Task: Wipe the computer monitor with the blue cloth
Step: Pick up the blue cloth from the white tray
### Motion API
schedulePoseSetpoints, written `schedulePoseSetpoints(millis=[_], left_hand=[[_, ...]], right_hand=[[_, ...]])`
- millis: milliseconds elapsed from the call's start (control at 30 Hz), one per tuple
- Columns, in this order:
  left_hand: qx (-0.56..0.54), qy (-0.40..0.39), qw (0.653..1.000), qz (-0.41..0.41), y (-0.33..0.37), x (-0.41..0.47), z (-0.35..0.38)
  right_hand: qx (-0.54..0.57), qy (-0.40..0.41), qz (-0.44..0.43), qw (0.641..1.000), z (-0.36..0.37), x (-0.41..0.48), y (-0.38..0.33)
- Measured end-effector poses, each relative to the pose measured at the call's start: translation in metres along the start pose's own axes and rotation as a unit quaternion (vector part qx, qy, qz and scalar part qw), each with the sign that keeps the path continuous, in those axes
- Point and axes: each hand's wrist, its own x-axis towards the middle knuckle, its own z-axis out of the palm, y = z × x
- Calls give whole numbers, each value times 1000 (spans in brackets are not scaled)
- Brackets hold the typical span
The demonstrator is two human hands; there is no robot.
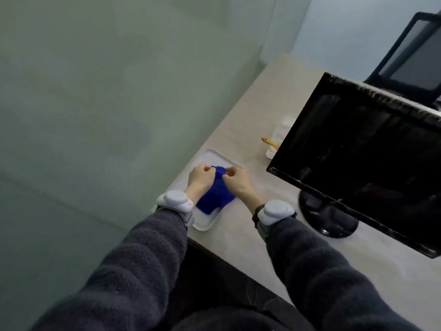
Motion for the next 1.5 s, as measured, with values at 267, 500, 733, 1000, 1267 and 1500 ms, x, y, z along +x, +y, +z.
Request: schedulePoseSetpoints(millis=[267,500,733,1000,1267,1500], left_hand=[[84,39,996,-10,-51,5,3],[115,28,993,-17,-70,18,9],[97,54,994,-5,-78,20,16],[13,67,997,-30,-68,21,11],[-95,95,991,-14,-9,16,20],[-228,112,967,35,72,2,32]], right_hand=[[-130,-35,-45,990,44,22,21],[-313,-91,-102,940,65,41,30],[-385,-60,-124,913,71,42,30],[-316,-9,-137,939,58,46,19],[-263,107,-162,945,6,35,-15],[-228,227,-176,930,-60,3,-28]])
